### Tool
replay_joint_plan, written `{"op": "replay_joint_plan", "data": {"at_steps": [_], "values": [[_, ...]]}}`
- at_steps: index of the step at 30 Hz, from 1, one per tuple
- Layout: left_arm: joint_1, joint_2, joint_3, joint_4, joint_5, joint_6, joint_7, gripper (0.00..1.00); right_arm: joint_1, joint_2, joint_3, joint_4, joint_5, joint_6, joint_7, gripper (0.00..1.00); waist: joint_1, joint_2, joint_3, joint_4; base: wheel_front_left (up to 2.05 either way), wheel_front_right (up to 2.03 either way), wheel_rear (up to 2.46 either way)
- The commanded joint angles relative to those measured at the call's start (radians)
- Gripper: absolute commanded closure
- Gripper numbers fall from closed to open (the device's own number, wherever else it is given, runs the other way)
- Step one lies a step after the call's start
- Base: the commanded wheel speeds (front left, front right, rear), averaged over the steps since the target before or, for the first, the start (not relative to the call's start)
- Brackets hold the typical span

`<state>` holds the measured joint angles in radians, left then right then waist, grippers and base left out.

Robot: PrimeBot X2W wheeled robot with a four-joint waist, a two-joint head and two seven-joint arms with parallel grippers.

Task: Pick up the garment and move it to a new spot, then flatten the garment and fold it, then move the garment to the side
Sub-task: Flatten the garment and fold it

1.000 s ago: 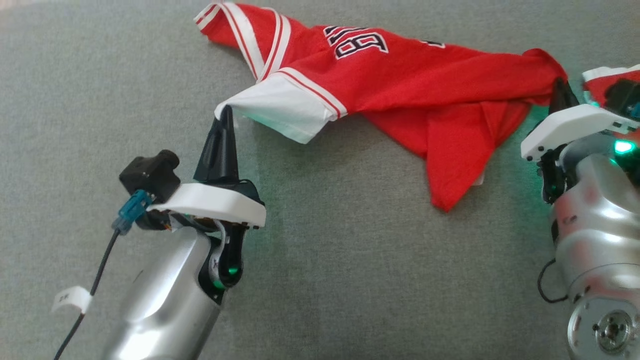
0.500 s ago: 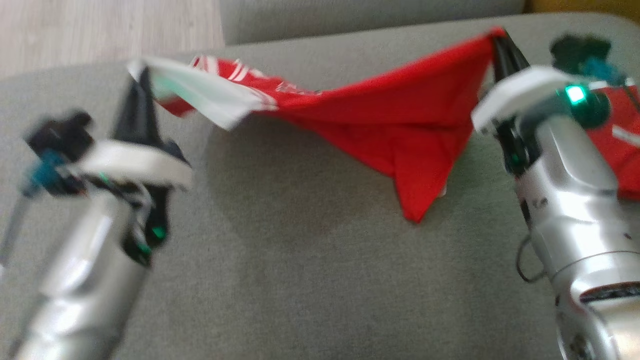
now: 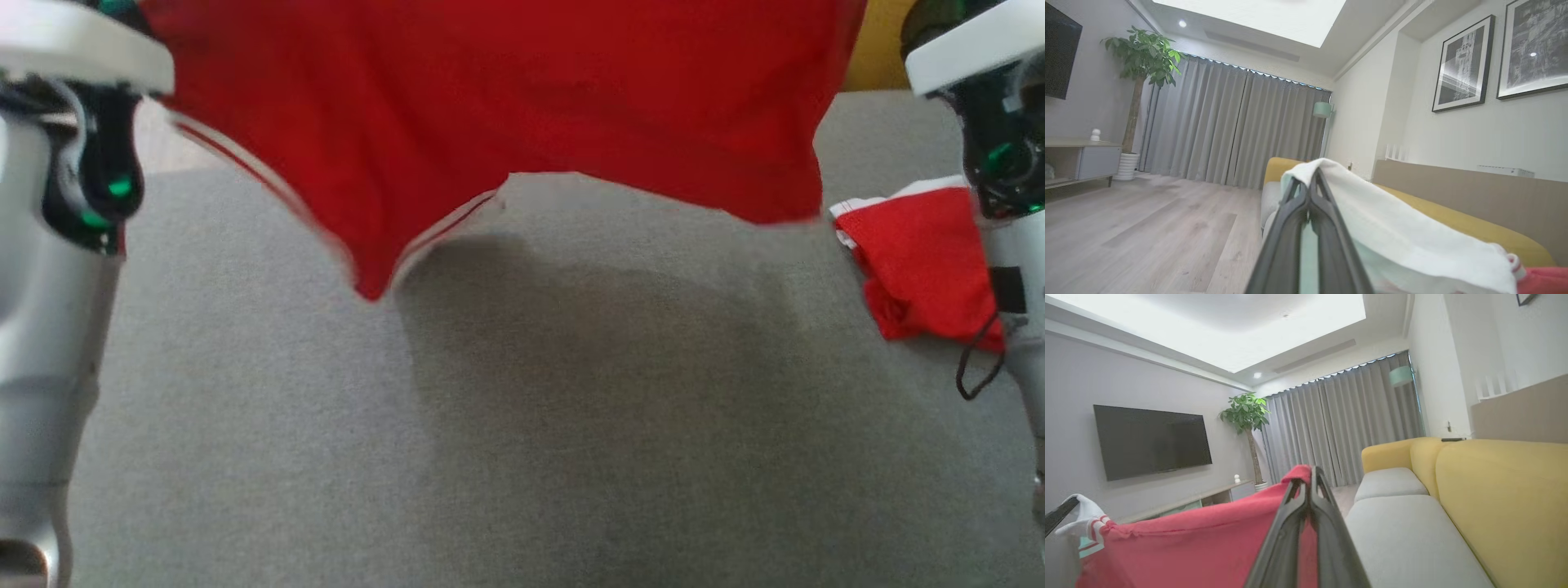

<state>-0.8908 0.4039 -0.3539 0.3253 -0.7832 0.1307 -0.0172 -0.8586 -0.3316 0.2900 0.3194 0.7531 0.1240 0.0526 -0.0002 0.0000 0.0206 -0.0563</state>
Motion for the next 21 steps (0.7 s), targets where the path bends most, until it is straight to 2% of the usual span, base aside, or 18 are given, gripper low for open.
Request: {"op": "replay_joint_plan", "data": {"at_steps": [1,6,11,18,21], "values": [[-0.071,0.055,0.038,-0.017,0.001,-0.008,0.007,1.00,-0.038,-0.003,0.000,-0.044,0.005,0.007,-0.004,1.00,0.0002,0.0000,-0.011,0.011,0.00,0.00,0.00],[-0.057,0.066,0.022,-0.030,-0.002,-0.025,0.026,1.00,0.027,-0.021,0.014,-0.079,-0.005,0.007,0.030,1.00,0.0002,0.0000,-0.026,0.027,0.00,0.00,0.00],[0.028,0.122,0.010,-0.127,-0.012,-0.031,0.081,1.00,0.130,-0.063,0.007,-0.139,-0.035,0.007,0.074,1.00,0.0002,0.0000,-0.015,0.035,0.00,0.00,0.00],[0.122,0.220,0.040,-0.349,-0.060,0.006,0.202,1.00,0.213,-0.089,-0.085,-0.268,-0.082,0.007,0.177,1.00,0.0002,0.0000,0.066,0.035,0.00,0.00,0.00],[0.089,0.230,0.033,-0.375,-0.056,0.012,0.237,1.00,0.181,-0.075,-0.124,-0.292,-0.109,0.007,0.219,1.00,0.0002,0.0000,0.135,0.039,0.00,0.00,0.00]]}}
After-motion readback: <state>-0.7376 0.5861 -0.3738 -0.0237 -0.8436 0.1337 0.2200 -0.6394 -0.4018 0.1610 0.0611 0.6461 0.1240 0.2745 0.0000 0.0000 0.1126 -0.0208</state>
